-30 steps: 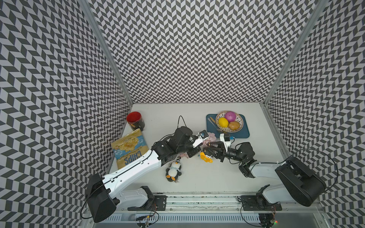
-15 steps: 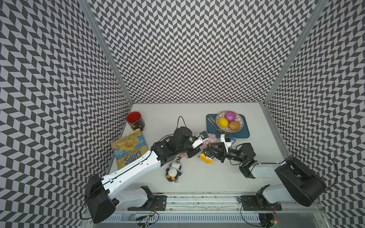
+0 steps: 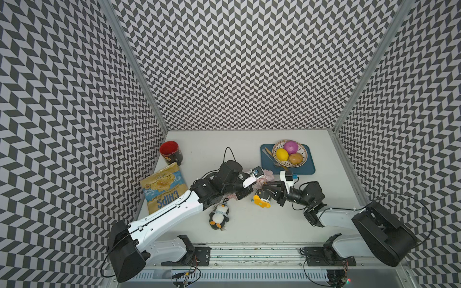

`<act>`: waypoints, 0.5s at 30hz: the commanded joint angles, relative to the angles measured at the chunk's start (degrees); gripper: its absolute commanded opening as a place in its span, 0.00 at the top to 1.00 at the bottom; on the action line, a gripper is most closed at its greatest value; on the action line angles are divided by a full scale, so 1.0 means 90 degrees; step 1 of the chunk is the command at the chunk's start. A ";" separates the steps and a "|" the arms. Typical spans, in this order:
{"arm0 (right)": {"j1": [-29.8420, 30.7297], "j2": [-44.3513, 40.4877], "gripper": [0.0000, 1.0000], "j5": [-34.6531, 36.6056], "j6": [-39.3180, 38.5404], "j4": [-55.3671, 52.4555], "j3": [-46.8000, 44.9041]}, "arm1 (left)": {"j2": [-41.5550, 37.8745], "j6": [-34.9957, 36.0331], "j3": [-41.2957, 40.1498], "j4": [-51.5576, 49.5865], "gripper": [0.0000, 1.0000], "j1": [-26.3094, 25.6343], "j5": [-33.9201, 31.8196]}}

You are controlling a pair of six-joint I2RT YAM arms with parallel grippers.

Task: Remove the decoration from the bag
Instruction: Remove the decoration item from the bag.

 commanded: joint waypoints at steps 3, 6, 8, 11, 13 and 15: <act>0.0057 -0.0164 0.72 0.0067 -0.0268 -0.0029 -0.0035 | -0.0058 0.0125 0.0192 0.0291 1.00 -0.0011 0.0201; 0.0057 -0.0217 0.68 -0.0189 -0.0292 -0.0133 -0.0017 | -0.0078 0.0298 0.0202 0.0230 1.00 -0.0005 0.0246; 0.0049 -0.0322 0.65 -0.0305 -0.0364 -0.0237 -0.0042 | -0.0078 0.0516 0.0219 0.0116 1.00 0.0030 0.0322; 0.0010 -0.0486 0.59 -0.0399 -0.0514 -0.0406 -0.0061 | -0.0142 0.1015 0.0163 0.0048 1.00 0.0044 0.0718; -0.0002 -0.0538 0.53 -0.0463 -0.0621 -0.0617 -0.0010 | -0.0243 0.1329 0.0047 0.0141 1.00 0.0062 0.0778; -0.0008 -0.0550 0.51 -0.0481 -0.0639 -0.0637 -0.0016 | -0.0286 0.1497 0.0045 0.0171 1.00 0.0130 0.0951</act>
